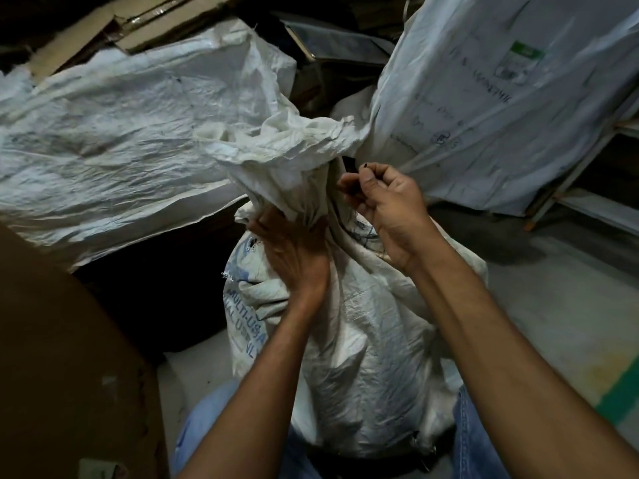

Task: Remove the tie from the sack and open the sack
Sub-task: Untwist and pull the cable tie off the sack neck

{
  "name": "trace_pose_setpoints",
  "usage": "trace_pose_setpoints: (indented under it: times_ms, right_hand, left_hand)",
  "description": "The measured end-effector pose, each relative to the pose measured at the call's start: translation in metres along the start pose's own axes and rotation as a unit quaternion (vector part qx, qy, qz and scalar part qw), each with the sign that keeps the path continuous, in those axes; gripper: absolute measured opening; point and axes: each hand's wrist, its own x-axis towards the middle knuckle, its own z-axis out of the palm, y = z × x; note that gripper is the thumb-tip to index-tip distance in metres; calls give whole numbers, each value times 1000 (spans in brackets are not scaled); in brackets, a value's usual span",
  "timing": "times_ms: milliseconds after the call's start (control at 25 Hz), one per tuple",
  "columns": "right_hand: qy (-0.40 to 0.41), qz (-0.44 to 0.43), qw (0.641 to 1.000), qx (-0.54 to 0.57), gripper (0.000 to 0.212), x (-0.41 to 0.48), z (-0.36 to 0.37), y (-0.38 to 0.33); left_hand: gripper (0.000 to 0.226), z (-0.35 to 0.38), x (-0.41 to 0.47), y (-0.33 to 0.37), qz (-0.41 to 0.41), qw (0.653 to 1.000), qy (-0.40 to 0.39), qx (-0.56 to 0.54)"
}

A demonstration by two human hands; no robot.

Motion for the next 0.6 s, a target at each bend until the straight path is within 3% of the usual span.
trace_pose_setpoints:
  times_ms: [160,280,360,480,600]
  right_hand:
    - [-8,17,1000,8,7,-1,1,-3]
    - [-14,28,999,19,7,-3,3,0]
    - [-15,36,999,22,7,-4,5,1]
    - [-13,39,999,20,8,-6,5,1]
    - [-12,39,999,25,7,-6,3,-1]
  left_hand:
    - [90,-18,4,7,-51,975,93,-193]
    - [69,-31,2,8,-92,932,41,-347]
    - [45,-43,1,10,-171,868,-5,-466]
    - [70,-61,9,0,-296,738,-108,-597]
    - [82,-73,13,-4,-293,674,-173,-656]
